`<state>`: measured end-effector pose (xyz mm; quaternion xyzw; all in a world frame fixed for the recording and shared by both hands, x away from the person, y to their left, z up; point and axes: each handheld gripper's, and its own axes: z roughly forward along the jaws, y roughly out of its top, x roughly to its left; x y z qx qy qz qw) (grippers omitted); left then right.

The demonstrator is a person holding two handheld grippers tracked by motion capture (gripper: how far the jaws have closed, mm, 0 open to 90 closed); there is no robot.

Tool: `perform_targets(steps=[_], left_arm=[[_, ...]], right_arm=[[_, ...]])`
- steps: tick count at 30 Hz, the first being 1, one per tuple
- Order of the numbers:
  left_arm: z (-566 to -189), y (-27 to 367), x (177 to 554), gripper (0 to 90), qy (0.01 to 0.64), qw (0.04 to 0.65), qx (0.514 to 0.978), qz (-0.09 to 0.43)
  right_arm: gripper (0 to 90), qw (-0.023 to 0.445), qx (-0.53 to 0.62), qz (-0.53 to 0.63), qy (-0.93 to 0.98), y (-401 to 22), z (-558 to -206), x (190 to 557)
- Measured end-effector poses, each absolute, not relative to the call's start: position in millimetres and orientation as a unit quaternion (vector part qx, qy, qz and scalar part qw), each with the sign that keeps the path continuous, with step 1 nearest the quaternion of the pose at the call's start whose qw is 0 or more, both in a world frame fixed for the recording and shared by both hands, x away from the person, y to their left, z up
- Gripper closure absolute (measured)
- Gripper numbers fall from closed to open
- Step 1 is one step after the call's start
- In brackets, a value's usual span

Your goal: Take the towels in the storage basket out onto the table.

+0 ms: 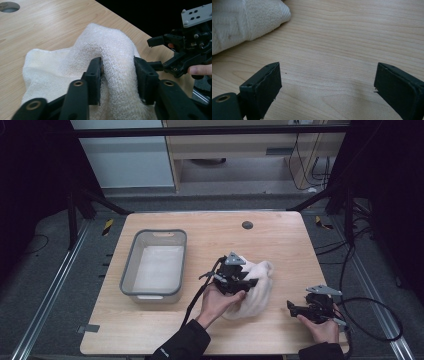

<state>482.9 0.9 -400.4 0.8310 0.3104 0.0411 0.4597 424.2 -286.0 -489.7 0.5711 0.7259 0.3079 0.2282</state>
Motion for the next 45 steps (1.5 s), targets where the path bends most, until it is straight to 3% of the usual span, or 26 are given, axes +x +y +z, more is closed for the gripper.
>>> perform_targets(steps=[5, 11, 21, 38, 45], left_arm=[[-400.7, -0.1, 479.5, 42.8, 0.31, 0.454, 0.834, 0.05], [-390.1, 8.8, 475.9, 34.8, 0.312, 0.473, 0.823, 0.044], [-369.5, 41.0, 467.5, 34.1, 0.312, 0.477, 0.818, 0.081], [-362.4, 156.5, 457.7, 38.3, 0.386, 0.489, 0.77, 0.135], [-363.4, 187.0, 449.1, 40.3, 0.408, 0.484, 0.757, 0.164]], right_arm=[[7.8, 0.23, 0.57, 0.307, 0.726, -286.5, -489.7, 424.4], [7.7, 0.229, 0.572, 0.307, 0.725, -286.0, -489.8, 424.4], [7.8, 0.23, 0.572, 0.308, 0.725, -286.5, -489.5, 424.4], [8.6, 0.227, 0.57, 0.305, 0.728, -285.2, -491.0, 425.1], [8.9, 0.225, 0.566, 0.302, 0.733, -283.5, -492.5, 425.2]])
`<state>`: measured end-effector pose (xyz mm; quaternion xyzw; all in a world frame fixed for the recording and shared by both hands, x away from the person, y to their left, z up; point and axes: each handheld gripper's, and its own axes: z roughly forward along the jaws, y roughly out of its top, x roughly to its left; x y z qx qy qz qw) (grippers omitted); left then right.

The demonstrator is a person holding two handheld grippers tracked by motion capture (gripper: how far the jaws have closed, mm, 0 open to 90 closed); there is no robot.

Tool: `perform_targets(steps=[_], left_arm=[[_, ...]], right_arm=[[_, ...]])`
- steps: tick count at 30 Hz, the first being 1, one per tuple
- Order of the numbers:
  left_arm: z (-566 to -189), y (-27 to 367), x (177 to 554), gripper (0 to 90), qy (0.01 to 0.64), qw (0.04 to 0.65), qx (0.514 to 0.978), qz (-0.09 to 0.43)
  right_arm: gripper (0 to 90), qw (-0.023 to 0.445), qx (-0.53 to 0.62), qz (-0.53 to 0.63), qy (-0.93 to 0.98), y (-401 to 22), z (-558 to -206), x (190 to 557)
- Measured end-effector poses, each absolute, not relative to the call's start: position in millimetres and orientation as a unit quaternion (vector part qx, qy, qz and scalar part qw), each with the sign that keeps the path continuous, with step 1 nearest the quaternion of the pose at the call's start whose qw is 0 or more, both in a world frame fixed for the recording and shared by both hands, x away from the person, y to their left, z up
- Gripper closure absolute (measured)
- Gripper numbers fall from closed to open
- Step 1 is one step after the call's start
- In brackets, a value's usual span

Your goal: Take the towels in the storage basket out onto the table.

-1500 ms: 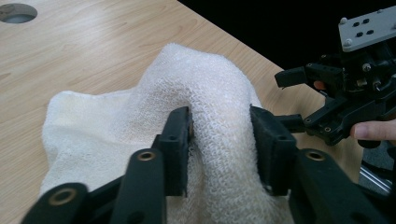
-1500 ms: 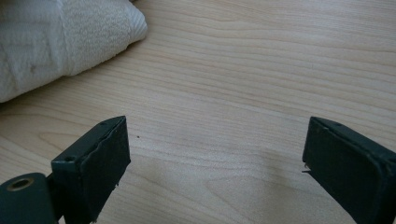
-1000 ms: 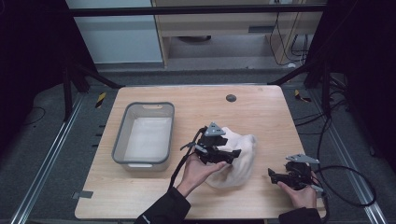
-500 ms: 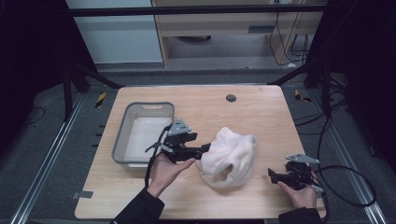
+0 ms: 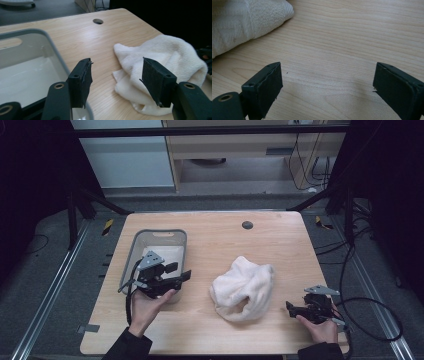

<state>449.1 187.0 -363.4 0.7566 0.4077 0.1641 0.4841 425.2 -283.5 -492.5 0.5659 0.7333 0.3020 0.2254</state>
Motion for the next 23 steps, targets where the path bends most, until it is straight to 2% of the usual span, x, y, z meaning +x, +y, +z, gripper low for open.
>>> perform_targets(steps=[10, 23], left_arm=[[-377.5, 232.9, 437.4, 39.8, 0.449, 0.469, 0.735, 0.198], [-396.0, 275.7, 423.1, 31.3, 0.485, 0.445, 0.712, 0.244]], right_arm=[[8.5, 0.225, 0.564, 0.302, 0.735, -282.3, -493.7, 425.0], [7.0, 0.224, 0.56, 0.304, 0.737, -282.2, -494.2, 424.9]])
